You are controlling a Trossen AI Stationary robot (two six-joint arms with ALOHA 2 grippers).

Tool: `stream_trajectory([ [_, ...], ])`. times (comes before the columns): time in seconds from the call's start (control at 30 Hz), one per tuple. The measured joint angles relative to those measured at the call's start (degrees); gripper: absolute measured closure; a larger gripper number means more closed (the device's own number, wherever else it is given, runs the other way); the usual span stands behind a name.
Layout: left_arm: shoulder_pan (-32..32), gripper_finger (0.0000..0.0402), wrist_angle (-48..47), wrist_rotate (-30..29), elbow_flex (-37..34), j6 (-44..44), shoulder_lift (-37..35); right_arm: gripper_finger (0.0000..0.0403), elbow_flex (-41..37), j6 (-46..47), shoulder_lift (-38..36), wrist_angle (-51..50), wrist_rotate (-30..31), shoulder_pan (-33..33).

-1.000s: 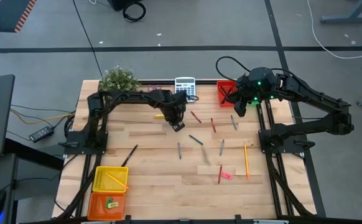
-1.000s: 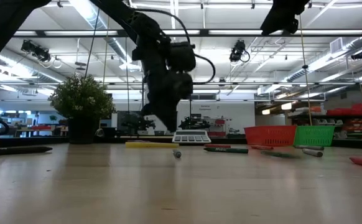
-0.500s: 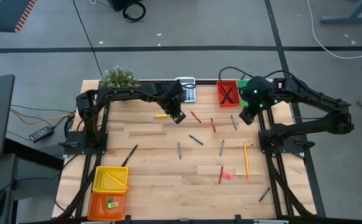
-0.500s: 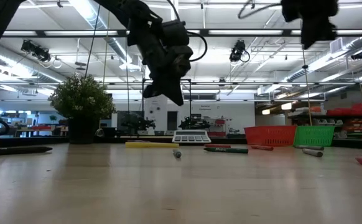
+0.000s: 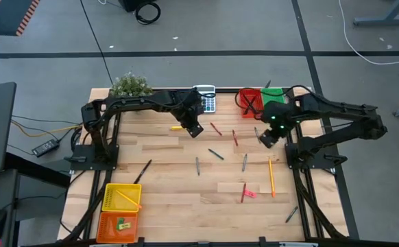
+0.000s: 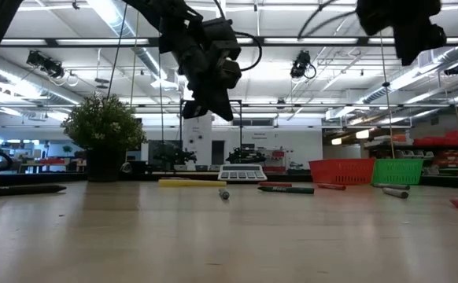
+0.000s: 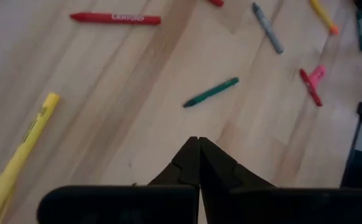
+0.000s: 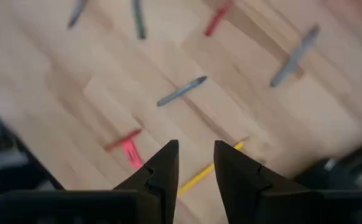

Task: Sort crayons/erasers/pens/pencils in bins
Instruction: Put the top gray crayon into the green bin

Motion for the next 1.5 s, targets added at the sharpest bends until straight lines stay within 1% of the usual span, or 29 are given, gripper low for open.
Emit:
stream_trajectory([
  [0.1,0.02,0.0385,-0.04,0.02,0.0,-0.42,-0.92,0.0295,0.0,7.55,3.98,0.68,1.21,0.02],
  [0.17,0.04,0.0382,-0.14,-0.02,0.0,-0.42,-1.77,0.0295,0.0,8.38,7.27,0.93,2.46,-0.59],
  [0.27,0.13,0.0389,0.06,0.12,0.0,-0.42,-3.8,0.0295,-0.01,4.18,12.49,1.62,4.13,-3.28],
  [0.4,0.17,0.0396,0.02,0.22,0.0,-0.4,-7.42,0.0295,-1.73,-2.44,17.98,4.31,-1.07,-10.33],
  [0.53,0.17,0.0383,-0.01,0.24,0.0,0.22,-11.25,0.0295,-6.03,-5.71,18.37,7.97,-3.3,-17.6],
  [0.63,0.17,0.0378,0.19,0.12,0.02,1.36,-13.26,0.0295,-9.81,-5.24,16.74,13.21,-2.9,-21.46],
  [0.7,0.2,0.038,0.48,0.09,0.02,1.39,-13.95,0.0295,-12.05,-3.95,16.34,16.33,-1.41,-22.82],
  [0.93,0.2,0.0395,1.54,0.0,0.03,0.74,-15.73,0.0295,-17.21,-0.25,18.64,17.99,5.29,-22.45],
  [1.23,0.17,0.0374,2.84,0.83,0.04,-0.44,-16.2,0.0295,-20.57,2.12,21.47,23.45,5.64,-22.51],
  [1.33,0.18,0.0376,2.74,0.85,0.04,-0.45,-16.2,0.0295,-21.19,2.11,22.55,24.83,6.6,-22.49],
  [1.5,0.17,0.039,2.52,0.87,0.04,-0.46,-16.2,0.0295,-21.86,2.05,24.06,28.23,7.09,-22.89],
])
